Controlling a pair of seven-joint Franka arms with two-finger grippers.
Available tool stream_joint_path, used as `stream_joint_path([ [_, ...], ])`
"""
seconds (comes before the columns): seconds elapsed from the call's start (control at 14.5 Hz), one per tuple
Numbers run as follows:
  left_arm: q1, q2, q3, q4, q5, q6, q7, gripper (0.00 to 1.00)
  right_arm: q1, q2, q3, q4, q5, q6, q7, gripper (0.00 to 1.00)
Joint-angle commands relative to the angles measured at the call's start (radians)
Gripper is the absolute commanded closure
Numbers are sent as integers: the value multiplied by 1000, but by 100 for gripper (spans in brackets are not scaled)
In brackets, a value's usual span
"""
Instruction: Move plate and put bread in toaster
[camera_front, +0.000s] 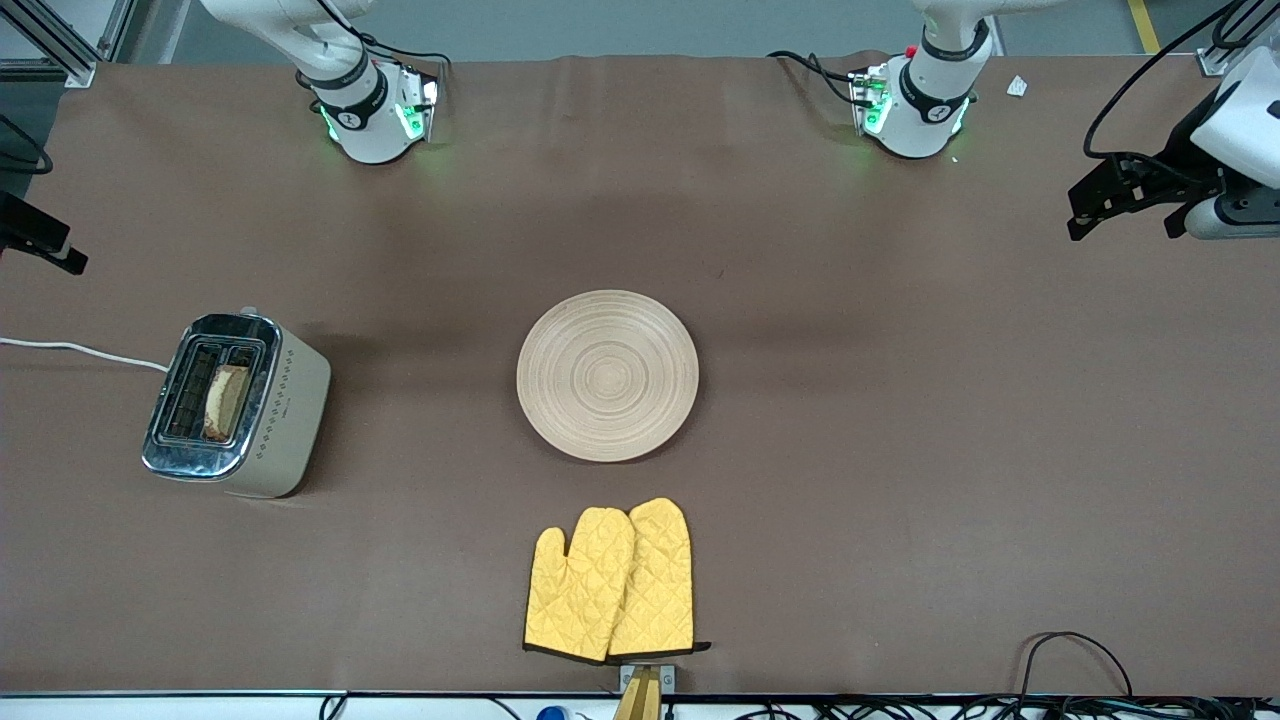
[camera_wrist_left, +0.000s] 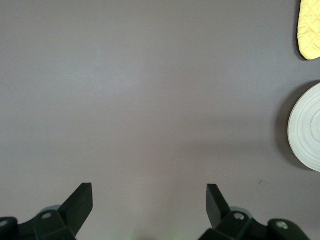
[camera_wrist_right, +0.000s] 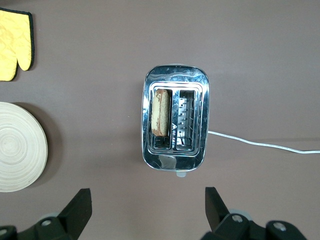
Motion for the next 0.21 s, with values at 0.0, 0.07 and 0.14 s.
stream_joint_path([
  [0.0,-3,16,-3,31,8,-21,3,0,-16,-12,15,-11,-15,-6,17,0],
  [0.07,-1,16,-7,31,8,-24,3,0,-16,-12,15,-14,-15,-6,19,0],
  [0.14,-1,16,-8,33,8,-38,0,0,-16,-12,17,-14,-15,-8,19,0],
])
